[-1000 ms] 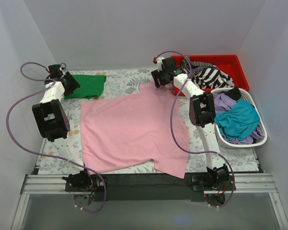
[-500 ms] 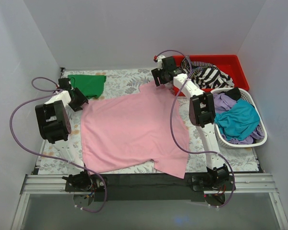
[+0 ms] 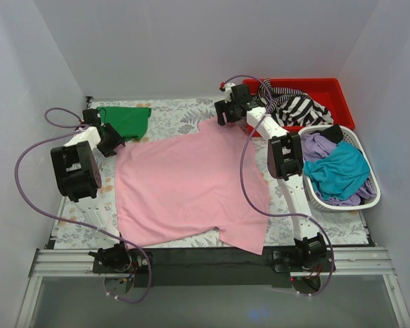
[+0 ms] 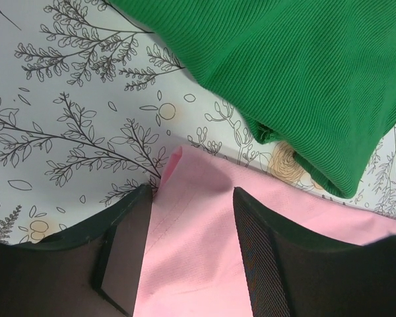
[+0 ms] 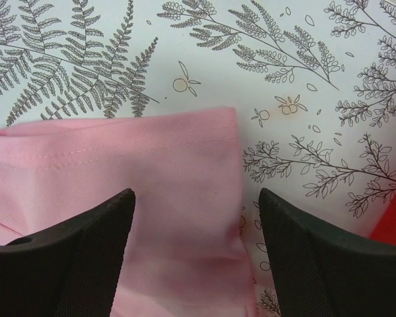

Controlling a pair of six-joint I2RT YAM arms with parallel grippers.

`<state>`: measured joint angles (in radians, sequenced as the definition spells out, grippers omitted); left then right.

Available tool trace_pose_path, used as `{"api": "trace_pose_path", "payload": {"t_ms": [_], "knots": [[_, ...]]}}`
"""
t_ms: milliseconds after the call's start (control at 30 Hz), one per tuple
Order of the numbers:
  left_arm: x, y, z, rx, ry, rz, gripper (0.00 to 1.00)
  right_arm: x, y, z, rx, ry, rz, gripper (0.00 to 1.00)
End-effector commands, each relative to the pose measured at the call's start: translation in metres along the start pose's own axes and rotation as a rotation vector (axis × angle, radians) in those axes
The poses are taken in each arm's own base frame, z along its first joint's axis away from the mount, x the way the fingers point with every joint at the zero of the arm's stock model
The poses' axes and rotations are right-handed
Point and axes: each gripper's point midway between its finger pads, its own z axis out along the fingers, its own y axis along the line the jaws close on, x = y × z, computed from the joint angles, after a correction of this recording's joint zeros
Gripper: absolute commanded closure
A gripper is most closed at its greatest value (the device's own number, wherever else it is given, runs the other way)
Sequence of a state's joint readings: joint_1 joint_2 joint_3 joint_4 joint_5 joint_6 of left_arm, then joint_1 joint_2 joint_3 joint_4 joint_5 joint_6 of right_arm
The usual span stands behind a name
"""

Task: Fold and stack the t-shirts
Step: Fold the tshirt

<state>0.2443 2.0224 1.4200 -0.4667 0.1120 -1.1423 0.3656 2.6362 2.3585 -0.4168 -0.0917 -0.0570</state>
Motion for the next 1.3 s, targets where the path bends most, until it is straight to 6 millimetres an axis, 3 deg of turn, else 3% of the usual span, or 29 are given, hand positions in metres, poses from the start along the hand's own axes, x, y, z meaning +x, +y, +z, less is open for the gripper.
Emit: {"api": "trace_pose_path", "payload": {"t_ms": [0, 133, 200, 267, 400, 467, 567, 767, 800, 933, 1067, 1167, 1267], "knots": [[-0.005, -0.004, -0.001, 0.0, -0.005, -0.001, 0.49, 0.047, -0.058, 0.004, 0.093, 0.12, 0.111, 0.18], [-0.002, 0.0, 0.001, -0.016, 0.0, -0.001, 0.51, 0.047, -0.058, 0.002, 0.076, 0.122, 0.124, 0.29], [-0.001, 0.001, 0.001, -0.019, 0.004, -0.003, 0.55, 0.05, -0.052, 0.002, 0.048, 0.129, 0.129, 0.43], [0.002, 0.002, 0.003, -0.018, 0.013, -0.006, 0.67, 0.051, -0.049, 0.002, 0.029, 0.129, 0.132, 0.65], [0.004, 0.004, 0.003, -0.024, 0.01, -0.01, 0.74, 0.054, -0.045, 0.0, 0.01, 0.138, 0.134, 0.7], [0.004, 0.005, 0.003, -0.029, 0.009, -0.009, 0.84, 0.053, -0.043, -0.001, 0.002, 0.138, 0.127, 0.85], [0.002, 0.004, 0.003, -0.028, 0.004, -0.011, 1.0, 0.045, -0.041, -0.006, -0.006, 0.121, 0.118, 0.99], [-0.011, -0.004, -0.003, -0.008, -0.023, 0.006, 1.0, 0.025, -0.039, -0.017, -0.012, 0.069, 0.104, 0.99], [-0.014, -0.005, -0.005, -0.01, -0.029, 0.014, 1.0, 0.012, -0.039, -0.027, -0.007, 0.043, 0.098, 0.99], [-0.049, -0.018, -0.02, 0.007, -0.09, 0.038, 1.0, -0.012, -0.037, -0.053, 0.008, -0.011, 0.072, 0.99], [-0.07, -0.017, -0.024, 0.007, -0.115, 0.053, 1.0, -0.035, -0.037, -0.08, 0.025, -0.06, 0.04, 0.99], [-0.085, -0.014, -0.028, 0.007, -0.127, 0.053, 1.0, -0.043, -0.039, -0.09, 0.036, -0.075, 0.024, 0.99], [-0.078, -0.005, -0.021, -0.015, -0.086, 0.054, 1.0, -0.046, -0.038, -0.094, 0.038, -0.079, 0.018, 0.99]]}}
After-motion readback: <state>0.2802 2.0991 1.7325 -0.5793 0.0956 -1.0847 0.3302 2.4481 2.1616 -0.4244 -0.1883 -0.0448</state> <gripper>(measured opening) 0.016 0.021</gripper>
